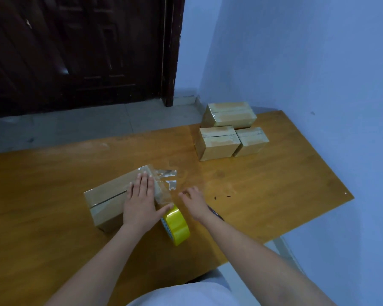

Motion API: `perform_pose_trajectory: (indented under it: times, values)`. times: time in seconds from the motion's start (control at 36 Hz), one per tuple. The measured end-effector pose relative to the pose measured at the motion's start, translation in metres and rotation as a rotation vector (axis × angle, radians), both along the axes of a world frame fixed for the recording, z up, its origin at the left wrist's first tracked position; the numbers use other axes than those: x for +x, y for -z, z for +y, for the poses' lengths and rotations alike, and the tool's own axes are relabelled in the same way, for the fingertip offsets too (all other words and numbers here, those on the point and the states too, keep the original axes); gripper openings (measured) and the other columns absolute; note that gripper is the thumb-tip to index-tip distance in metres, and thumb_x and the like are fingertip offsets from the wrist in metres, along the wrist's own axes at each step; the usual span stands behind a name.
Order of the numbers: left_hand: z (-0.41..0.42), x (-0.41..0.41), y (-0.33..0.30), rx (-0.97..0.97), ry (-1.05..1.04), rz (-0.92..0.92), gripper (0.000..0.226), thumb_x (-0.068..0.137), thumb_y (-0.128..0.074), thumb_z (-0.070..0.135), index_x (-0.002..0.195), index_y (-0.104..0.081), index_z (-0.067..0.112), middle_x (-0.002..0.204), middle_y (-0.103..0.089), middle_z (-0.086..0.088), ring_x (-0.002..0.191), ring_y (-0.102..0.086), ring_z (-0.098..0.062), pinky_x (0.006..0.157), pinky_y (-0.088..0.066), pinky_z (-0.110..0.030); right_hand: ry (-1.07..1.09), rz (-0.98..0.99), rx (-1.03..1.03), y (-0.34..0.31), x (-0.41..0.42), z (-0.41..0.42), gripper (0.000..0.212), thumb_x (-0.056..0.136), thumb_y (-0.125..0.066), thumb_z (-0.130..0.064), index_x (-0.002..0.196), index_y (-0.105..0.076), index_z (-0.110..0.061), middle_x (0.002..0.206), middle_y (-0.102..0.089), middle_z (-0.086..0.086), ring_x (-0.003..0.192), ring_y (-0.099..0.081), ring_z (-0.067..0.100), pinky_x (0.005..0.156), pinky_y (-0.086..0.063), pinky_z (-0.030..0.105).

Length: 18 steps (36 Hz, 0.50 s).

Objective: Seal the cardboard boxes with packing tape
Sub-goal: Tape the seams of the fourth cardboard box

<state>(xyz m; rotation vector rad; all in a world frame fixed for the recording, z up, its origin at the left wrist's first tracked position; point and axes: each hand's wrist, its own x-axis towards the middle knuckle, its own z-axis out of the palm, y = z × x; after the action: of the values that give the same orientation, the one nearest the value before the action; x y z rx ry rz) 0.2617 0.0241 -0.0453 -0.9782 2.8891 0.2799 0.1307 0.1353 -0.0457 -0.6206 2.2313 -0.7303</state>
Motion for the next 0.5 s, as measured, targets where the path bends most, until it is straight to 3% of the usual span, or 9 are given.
perform_pose_trajectory:
  times: [0.08, 0.17, 0.22, 0.33, 0.44, 0.5]
  values:
    - [0.001, 0.001, 0.000, -0.003, -0.006, 0.030, 0.109, 0.076, -0.021, 0.083, 0.151, 0.003, 0.008, 0.160, 0.006, -0.010, 0.146, 0.014, -0.021, 0.115, 0.010, -0.038, -0.040, -0.258, -0.035, -0.003, 0.009, -0.010, 0.031, 0.095, -0.049, -0.026, 0.120, -0.060, -0.012, 0.122, -0.045, 0.001, 0.123, -0.039, 0.019, 0.107, -0.034, 0.036]
    - [0.001, 0.001, -0.003, 0.010, -0.005, 0.000, 0.108, 0.079, -0.026, 0.081, 0.151, 0.008, 0.009, 0.160, 0.012, -0.009, 0.146, 0.017, -0.022, 0.117, 0.009, -0.038, -0.006, -0.469, -0.124, -0.005, 0.013, -0.011, 0.029, 0.094, -0.048, -0.012, 0.117, -0.062, 0.000, 0.104, -0.061, 0.000, 0.097, -0.057, 0.009, 0.083, -0.044, 0.015]
    - [0.001, 0.000, -0.003, 0.013, -0.006, -0.006, 0.108, 0.079, -0.025, 0.082, 0.151, 0.010, 0.008, 0.159, 0.013, -0.009, 0.146, 0.017, -0.022, 0.118, 0.008, -0.038, 0.000, -0.509, -0.154, -0.008, 0.013, -0.010, 0.028, 0.094, -0.046, -0.008, 0.113, -0.064, 0.003, 0.099, -0.063, -0.002, 0.088, -0.056, 0.000, 0.075, -0.042, 0.010]
    - [0.001, 0.000, -0.004, 0.019, -0.001, -0.027, 0.110, 0.078, -0.023, 0.083, 0.150, 0.012, 0.008, 0.159, 0.016, -0.010, 0.145, 0.019, -0.023, 0.118, 0.008, -0.039, 0.000, -0.558, -0.193, -0.007, 0.013, -0.006, 0.029, 0.095, -0.048, -0.008, 0.115, -0.062, 0.007, 0.098, -0.065, 0.001, 0.092, -0.059, 0.008, 0.091, -0.044, 0.024]
    - [-0.003, 0.002, -0.004, 0.053, 0.027, -0.020, 0.115, 0.072, -0.018, 0.089, 0.149, 0.015, 0.010, 0.156, 0.022, -0.008, 0.143, 0.022, -0.022, 0.118, 0.009, -0.039, -0.035, -0.551, -0.176, -0.008, 0.014, -0.001, 0.029, 0.096, -0.051, -0.019, 0.115, -0.063, -0.001, 0.115, -0.065, 0.010, 0.102, -0.058, 0.013, 0.084, -0.043, 0.021]
    - [-0.006, 0.003, -0.002, 0.053, 0.045, -0.034, 0.117, 0.063, -0.004, 0.089, 0.147, 0.019, 0.011, 0.153, 0.027, -0.007, 0.143, 0.024, -0.022, 0.118, 0.010, -0.039, -0.038, -0.556, -0.175, -0.007, 0.015, 0.001, 0.025, 0.095, -0.053, -0.022, 0.110, -0.066, -0.007, 0.109, -0.066, 0.003, 0.100, -0.058, 0.012, 0.083, -0.043, 0.021]
